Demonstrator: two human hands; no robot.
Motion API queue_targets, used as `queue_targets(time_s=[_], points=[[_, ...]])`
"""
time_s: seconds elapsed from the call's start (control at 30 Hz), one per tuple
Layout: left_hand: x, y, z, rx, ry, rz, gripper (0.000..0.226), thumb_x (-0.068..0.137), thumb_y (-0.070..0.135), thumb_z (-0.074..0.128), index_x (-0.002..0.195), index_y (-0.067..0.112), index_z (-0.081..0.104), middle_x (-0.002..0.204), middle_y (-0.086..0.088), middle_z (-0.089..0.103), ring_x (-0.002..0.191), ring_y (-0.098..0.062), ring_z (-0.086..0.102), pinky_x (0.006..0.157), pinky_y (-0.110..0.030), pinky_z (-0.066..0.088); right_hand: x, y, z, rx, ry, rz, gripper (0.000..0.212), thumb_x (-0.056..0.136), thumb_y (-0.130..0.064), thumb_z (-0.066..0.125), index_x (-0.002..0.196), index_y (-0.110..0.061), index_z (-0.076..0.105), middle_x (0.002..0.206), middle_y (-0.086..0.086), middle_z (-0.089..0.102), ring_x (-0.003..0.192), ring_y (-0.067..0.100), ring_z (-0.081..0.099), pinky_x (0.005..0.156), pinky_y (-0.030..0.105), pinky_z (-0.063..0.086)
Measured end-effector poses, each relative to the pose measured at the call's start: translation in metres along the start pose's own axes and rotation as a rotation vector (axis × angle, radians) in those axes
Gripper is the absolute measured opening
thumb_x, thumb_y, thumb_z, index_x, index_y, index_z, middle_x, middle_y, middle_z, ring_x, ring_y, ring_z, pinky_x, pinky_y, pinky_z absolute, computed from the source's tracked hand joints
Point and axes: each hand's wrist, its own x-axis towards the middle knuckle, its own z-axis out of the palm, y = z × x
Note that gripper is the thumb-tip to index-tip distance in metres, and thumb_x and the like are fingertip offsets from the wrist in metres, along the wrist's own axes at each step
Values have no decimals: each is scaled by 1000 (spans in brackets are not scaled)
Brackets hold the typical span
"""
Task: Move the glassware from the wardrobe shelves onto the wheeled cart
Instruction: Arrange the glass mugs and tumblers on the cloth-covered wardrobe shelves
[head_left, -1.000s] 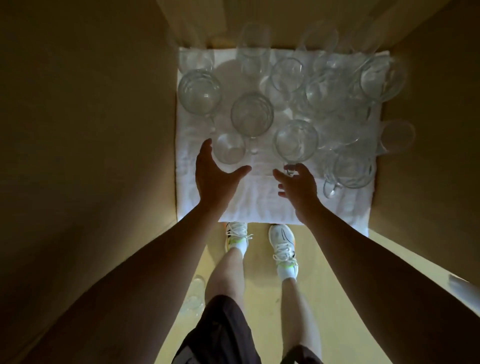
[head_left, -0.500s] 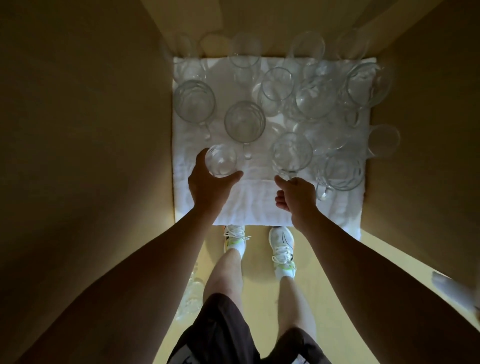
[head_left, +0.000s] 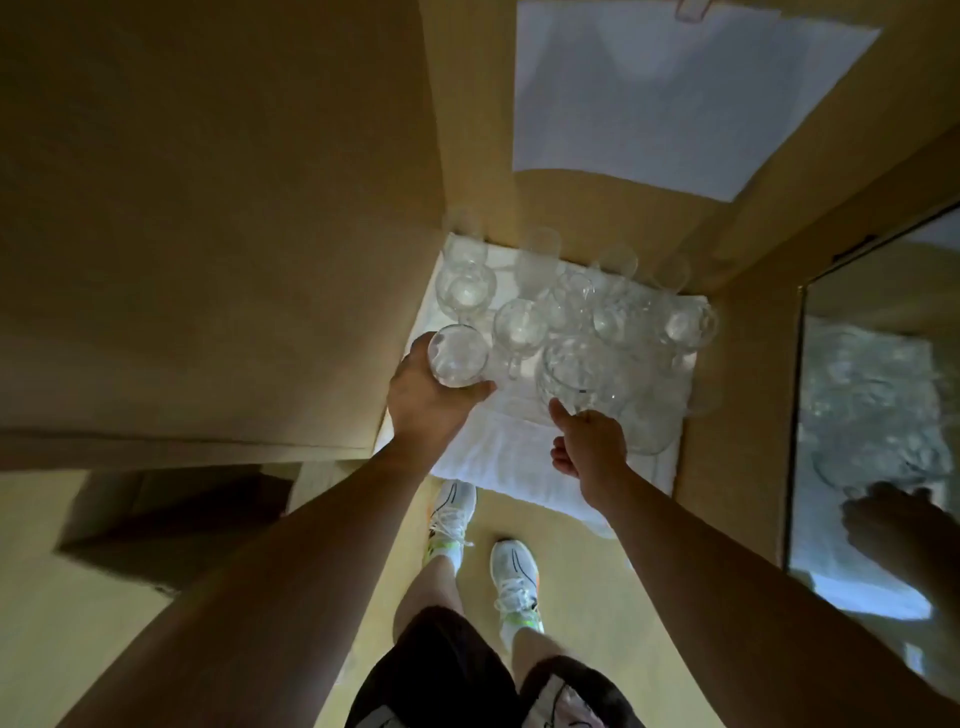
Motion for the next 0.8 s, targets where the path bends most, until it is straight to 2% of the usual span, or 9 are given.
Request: queue_targets(time_s=[0.1, 0.2, 0.33, 0.4, 0.47, 0.53, 0.57, 0.67, 0.8], points=[[-22, 28, -28, -26, 20, 22, 81, 54, 44, 96, 124, 31, 57, 116, 8, 68, 107, -19, 64, 94, -34, 51, -33, -23, -5, -26, -48, -83, 45, 87, -42, 78, 67, -11, 51, 41, -2, 48, 42, 18, 46, 52, 32, 47], [-41, 61, -60, -98, 58, 57, 74, 52, 44, 95, 114, 38, 57, 110, 14, 68, 104, -14, 65, 94, -32, 52, -68, -44, -13, -30, -59, -163, 46, 87, -41, 79, 67, -10, 52, 46, 2, 51, 42, 18, 48, 51, 31, 47], [-61, 102, -104, -160, 93, 145, 77, 56, 34, 98, 123, 23, 62, 113, 5, 70, 105, -18, 66, 94, -37, 53, -117, -78, -23, -63, -49, -268, 46, 88, -44, 77, 69, -7, 56, 61, 12, 59, 52, 23, 57, 56, 33, 55], [-72, 121, -126, -151, 116, 174, 75, 57, 37, 97, 123, 24, 62, 108, 9, 69, 100, -15, 65, 82, -27, 52, -144, -98, -27, -58, -44, -318, 45, 89, -45, 75, 71, -7, 57, 66, 14, 62, 56, 25, 60, 62, 36, 59], [-84, 140, -148, -140, 136, 192, 73, 57, 40, 95, 120, 26, 61, 96, 18, 64, 91, -11, 62, 66, -12, 40, -173, -115, -32, -79, -27, -387, 44, 89, -48, 73, 75, -8, 60, 68, 13, 64, 56, 25, 61, 65, 39, 61], [-97, 158, -171, -136, 162, 227, 70, 58, 42, 94, 117, 29, 59, 87, 22, 58, 83, -7, 59, 57, -9, 33, -200, -129, -36, -29, -19, -466, 41, 88, -48, 75, 83, -8, 63, 67, 11, 62, 55, 24, 59, 56, 35, 58], [-104, 167, -183, -120, 176, 258, 69, 58, 44, 93, 116, 29, 59, 86, 21, 58, 81, -8, 59, 56, -12, 34, -214, -134, -38, 1, -14, -510, 41, 87, -48, 76, 85, -9, 64, 65, 11, 61, 53, 23, 57, 51, 32, 52], [-128, 189, -215, -60, 216, 343, 69, 58, 52, 91, 113, 28, 57, 91, 12, 63, 87, -19, 64, 64, -26, 39, -258, -146, -46, 24, 7, -609, 41, 86, -51, 75, 84, -11, 65, 60, 8, 61, 48, 22, 55, 51, 30, 48], [-159, 213, -252, -110, 256, 470, 71, 56, 60, 89, 113, 29, 60, 107, 6, 72, 102, -22, 67, 80, -29, 47, -320, -153, -63, -8, 40, -728, 50, 85, -59, 71, 78, -10, 67, 51, 5, 62, 50, 25, 60, 60, 42, 56]])
